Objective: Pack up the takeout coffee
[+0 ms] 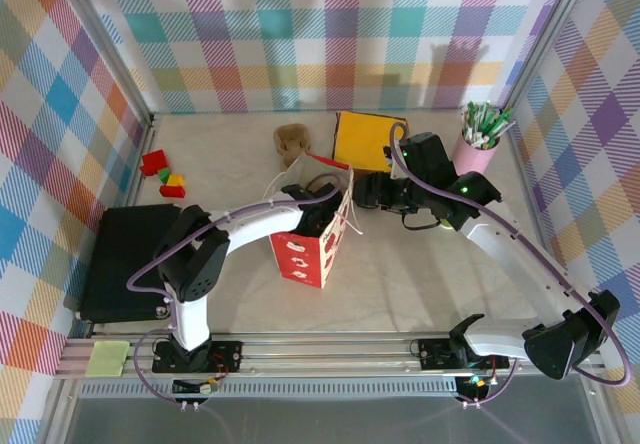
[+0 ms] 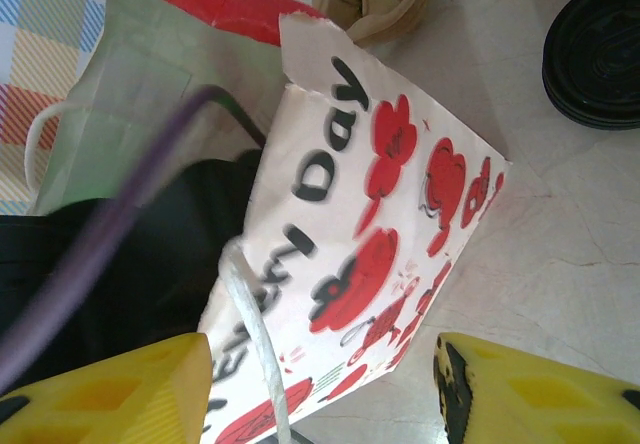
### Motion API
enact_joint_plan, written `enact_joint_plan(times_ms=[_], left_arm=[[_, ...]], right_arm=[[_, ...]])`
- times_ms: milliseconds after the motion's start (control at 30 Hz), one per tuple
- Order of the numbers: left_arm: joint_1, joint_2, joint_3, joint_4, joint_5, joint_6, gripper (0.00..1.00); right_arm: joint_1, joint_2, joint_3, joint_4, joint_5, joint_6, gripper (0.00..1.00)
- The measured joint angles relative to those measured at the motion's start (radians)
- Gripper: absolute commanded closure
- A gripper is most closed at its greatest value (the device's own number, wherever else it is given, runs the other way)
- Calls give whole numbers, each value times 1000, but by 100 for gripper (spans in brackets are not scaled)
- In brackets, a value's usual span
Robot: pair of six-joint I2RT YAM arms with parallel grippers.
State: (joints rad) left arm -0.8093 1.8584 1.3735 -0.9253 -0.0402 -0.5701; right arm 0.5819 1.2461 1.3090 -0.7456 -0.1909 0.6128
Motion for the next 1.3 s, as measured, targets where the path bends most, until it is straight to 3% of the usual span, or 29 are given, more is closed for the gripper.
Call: enact_joint_plan(times_ms=[500, 933, 1133, 1300], left_arm=[[-16, -128, 241, -166, -119, -43, 99], [-16, -184, 505, -259, -163, 16, 63], [-10, -250, 574, -282, -182, 98, 46], [47, -354, 497, -277, -188, 171, 46]], right_arm=[[0, -29, 11, -17, 31, -23, 36], [0, -84, 36, -78, 119, -116, 25], [-4, -160, 36, -130, 193, -173, 14], [-53, -219, 24, -173, 274, -208, 12]])
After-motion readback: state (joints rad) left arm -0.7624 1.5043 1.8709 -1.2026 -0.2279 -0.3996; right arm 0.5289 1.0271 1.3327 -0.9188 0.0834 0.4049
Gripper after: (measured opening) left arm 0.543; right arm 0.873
